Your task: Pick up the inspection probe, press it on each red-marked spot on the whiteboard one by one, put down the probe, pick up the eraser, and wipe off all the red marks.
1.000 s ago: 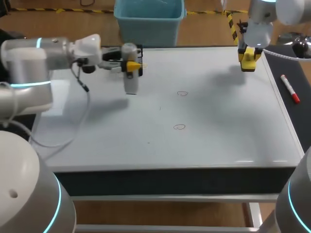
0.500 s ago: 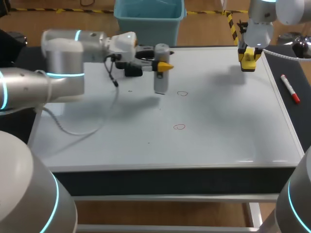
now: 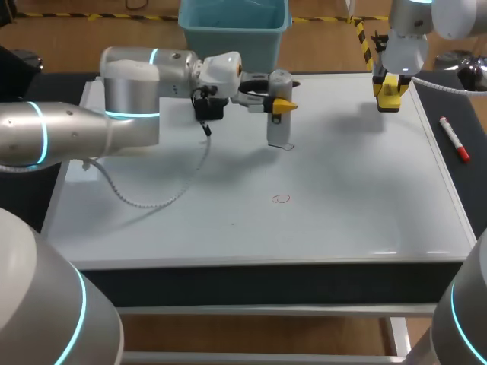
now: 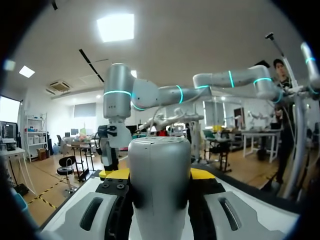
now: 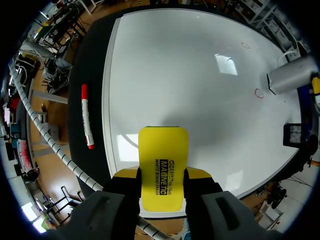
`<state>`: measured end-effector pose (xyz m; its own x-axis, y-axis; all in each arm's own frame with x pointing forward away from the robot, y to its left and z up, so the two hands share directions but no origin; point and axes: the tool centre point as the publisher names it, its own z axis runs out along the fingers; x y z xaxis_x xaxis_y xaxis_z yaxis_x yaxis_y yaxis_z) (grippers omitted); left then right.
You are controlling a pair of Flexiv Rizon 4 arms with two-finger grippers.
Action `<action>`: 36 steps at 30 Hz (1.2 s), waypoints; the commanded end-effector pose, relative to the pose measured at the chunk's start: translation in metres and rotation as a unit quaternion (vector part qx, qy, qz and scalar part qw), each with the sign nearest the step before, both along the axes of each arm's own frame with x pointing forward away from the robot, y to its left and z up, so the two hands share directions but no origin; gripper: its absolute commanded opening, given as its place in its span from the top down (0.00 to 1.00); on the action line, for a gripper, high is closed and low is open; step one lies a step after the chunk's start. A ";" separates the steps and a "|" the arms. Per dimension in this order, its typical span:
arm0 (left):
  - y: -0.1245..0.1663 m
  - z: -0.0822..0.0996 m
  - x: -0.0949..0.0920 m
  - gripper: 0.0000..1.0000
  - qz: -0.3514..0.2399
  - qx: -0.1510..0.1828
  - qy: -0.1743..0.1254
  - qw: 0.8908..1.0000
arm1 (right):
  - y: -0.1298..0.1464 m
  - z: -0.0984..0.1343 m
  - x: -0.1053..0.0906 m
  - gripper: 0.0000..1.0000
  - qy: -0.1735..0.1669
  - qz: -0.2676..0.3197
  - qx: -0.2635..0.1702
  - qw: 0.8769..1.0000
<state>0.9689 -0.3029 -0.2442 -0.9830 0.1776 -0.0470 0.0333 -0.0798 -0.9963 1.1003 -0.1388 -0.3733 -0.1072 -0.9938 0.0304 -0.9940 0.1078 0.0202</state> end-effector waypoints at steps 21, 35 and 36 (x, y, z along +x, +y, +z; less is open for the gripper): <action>-0.023 -0.023 0.016 1.00 -0.022 -0.009 0.007 1.000 | -0.001 0.001 0.002 1.00 0.002 0.001 -0.001 1.000; -0.029 -0.032 0.019 1.00 -0.028 -0.012 0.010 1.000 | -0.001 0.001 0.002 1.00 0.002 0.001 -0.001 1.000; -0.028 -0.033 0.019 1.00 -0.027 -0.012 0.010 1.000 | -0.001 0.001 0.002 1.00 0.002 0.001 -0.001 1.000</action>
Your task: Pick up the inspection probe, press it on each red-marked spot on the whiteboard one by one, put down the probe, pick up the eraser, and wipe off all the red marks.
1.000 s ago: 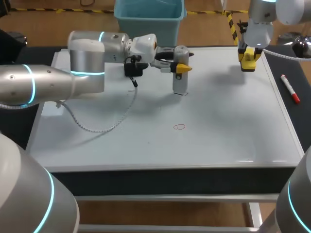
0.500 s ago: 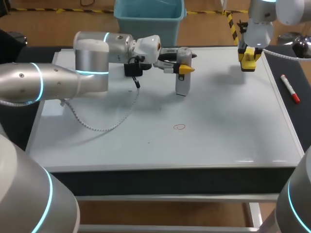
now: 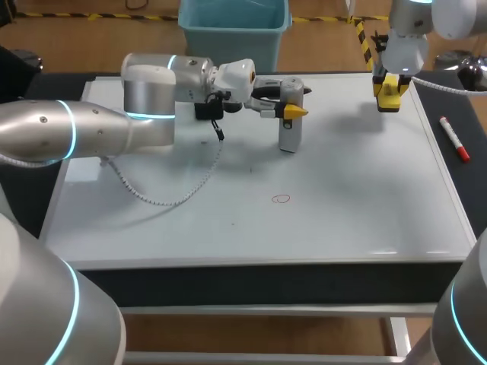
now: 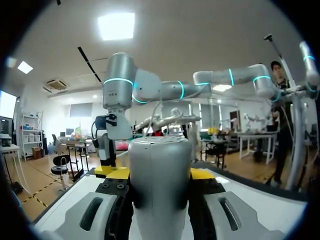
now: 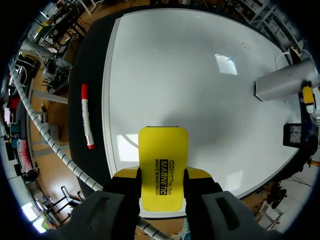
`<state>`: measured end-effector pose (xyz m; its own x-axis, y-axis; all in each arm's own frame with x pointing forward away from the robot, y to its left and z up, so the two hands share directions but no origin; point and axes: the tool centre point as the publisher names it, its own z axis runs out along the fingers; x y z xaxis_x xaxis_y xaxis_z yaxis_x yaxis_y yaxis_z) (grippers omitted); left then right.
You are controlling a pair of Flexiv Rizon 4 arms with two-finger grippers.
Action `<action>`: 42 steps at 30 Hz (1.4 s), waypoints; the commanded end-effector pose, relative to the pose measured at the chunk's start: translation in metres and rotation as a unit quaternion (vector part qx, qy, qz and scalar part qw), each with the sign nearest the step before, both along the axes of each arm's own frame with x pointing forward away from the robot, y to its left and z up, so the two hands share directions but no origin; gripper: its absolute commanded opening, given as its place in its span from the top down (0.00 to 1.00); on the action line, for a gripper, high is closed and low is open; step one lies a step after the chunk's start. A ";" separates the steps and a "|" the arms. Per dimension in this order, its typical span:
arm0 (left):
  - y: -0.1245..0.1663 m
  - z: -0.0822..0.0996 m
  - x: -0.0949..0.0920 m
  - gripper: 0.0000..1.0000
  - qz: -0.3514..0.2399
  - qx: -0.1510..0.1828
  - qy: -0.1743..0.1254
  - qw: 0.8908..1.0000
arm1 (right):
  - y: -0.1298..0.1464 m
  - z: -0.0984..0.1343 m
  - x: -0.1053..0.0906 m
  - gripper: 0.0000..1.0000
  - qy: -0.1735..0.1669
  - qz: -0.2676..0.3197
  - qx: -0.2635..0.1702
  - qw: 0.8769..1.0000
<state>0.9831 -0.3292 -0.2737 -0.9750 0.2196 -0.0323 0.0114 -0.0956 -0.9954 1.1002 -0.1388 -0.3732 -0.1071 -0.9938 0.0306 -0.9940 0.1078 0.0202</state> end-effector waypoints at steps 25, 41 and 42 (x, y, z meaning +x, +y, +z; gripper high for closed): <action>0.002 -0.002 0.007 1.00 0.007 0.010 0.005 1.000 | -0.001 0.001 0.002 1.00 0.002 0.001 -0.001 1.000; 0.083 0.041 0.016 1.00 0.083 0.010 -0.016 0.996 | -0.001 0.001 0.002 1.00 0.002 0.001 -0.001 1.000; 0.091 0.041 0.017 1.00 0.089 0.007 -0.017 0.996 | -0.001 0.001 0.002 1.00 0.002 0.001 -0.001 1.000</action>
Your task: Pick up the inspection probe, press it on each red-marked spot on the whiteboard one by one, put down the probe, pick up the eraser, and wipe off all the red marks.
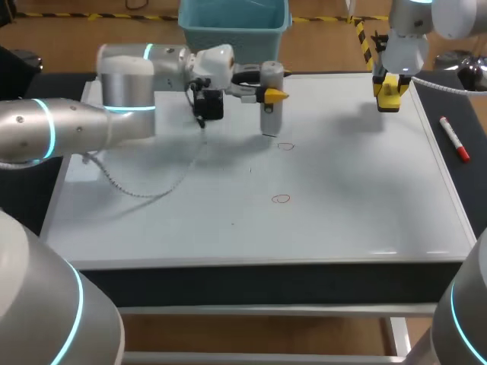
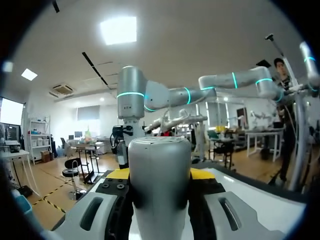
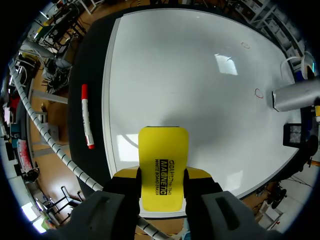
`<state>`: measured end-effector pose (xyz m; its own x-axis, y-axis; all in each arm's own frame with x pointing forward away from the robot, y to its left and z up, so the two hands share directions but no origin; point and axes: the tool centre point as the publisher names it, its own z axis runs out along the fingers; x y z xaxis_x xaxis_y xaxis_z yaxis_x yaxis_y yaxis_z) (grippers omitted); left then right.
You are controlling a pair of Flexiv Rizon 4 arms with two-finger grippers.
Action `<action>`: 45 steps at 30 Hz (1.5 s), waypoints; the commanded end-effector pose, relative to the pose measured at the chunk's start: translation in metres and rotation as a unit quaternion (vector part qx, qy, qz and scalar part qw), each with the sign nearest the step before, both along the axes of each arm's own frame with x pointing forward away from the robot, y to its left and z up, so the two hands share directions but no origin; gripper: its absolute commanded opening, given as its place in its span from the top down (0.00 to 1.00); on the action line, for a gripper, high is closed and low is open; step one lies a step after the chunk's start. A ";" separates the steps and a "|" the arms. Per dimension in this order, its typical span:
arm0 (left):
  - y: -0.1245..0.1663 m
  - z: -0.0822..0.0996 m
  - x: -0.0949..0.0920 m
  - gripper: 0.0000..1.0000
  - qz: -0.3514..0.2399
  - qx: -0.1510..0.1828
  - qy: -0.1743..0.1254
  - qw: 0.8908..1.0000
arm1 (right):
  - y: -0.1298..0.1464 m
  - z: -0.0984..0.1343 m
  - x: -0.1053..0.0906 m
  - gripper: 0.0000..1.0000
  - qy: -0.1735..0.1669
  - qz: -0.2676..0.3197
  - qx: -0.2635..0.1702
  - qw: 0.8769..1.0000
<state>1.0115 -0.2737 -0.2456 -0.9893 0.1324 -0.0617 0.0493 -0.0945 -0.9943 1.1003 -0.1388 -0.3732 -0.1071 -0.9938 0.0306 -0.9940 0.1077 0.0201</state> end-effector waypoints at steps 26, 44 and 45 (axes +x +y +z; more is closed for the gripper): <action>0.260 -0.004 0.010 1.00 0.235 0.014 0.003 0.972 | -0.001 0.001 0.002 1.00 0.002 0.001 -0.001 1.000; 0.330 -0.002 0.027 1.00 0.289 -0.010 0.008 0.957 | -0.001 0.001 0.002 1.00 0.002 0.001 -0.001 1.000; 0.333 -0.002 0.027 1.00 0.296 -0.007 0.011 0.955 | -0.001 0.001 0.002 1.00 0.002 0.001 -0.001 1.000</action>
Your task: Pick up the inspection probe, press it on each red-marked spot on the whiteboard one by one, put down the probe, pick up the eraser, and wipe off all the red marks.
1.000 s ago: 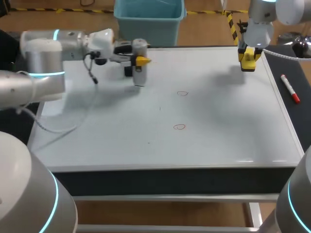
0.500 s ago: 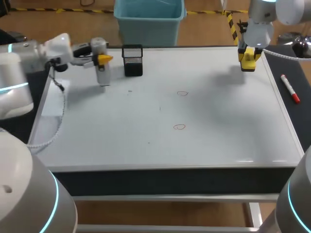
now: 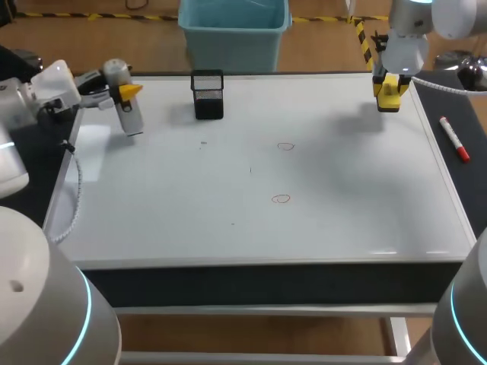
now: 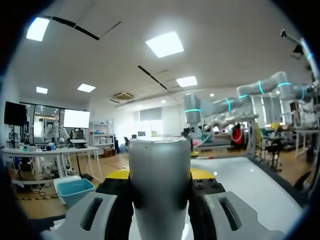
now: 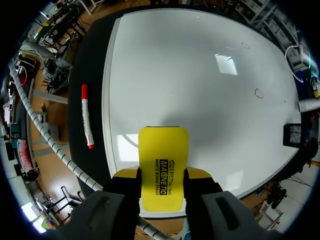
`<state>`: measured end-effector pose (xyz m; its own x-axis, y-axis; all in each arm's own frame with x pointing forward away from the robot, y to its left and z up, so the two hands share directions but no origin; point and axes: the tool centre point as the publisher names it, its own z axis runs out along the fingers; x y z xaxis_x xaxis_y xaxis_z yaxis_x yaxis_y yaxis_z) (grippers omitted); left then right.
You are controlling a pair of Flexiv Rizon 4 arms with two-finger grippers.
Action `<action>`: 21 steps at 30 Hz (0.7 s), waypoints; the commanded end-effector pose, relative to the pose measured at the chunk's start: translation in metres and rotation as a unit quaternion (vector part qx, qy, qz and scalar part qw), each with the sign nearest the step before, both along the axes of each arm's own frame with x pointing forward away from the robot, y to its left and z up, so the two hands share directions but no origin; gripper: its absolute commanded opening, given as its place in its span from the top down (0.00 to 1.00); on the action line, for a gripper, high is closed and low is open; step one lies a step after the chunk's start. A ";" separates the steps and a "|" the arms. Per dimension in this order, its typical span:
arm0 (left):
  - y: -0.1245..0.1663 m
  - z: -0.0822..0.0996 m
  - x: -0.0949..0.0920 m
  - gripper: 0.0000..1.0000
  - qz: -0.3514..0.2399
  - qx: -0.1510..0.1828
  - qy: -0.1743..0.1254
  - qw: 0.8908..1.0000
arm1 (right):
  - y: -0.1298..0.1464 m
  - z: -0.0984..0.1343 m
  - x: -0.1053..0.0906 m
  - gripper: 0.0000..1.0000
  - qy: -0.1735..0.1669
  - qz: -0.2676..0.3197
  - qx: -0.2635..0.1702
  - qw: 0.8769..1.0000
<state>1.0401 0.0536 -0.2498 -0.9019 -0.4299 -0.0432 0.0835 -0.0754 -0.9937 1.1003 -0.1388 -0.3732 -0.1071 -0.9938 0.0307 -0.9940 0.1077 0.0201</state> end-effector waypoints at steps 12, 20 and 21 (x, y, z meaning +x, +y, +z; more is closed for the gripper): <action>0.015 -0.001 0.000 1.00 0.024 0.001 0.011 1.000 | -0.001 0.001 0.002 1.00 0.002 0.001 -0.001 1.000; 0.015 -0.001 0.000 1.00 0.024 0.001 0.011 1.000 | -0.001 0.001 0.002 1.00 0.002 0.001 -0.001 1.000; 0.015 -0.001 0.000 1.00 0.024 0.001 0.011 1.000 | -0.001 0.001 0.002 1.00 0.002 0.001 -0.001 1.000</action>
<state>1.0402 0.0693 -0.2510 -0.8828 -0.4693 -0.0220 0.0618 -0.0695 -0.9957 1.1002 -0.1388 -0.3732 -0.1071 -0.9938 0.0308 -0.9940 0.1077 0.0201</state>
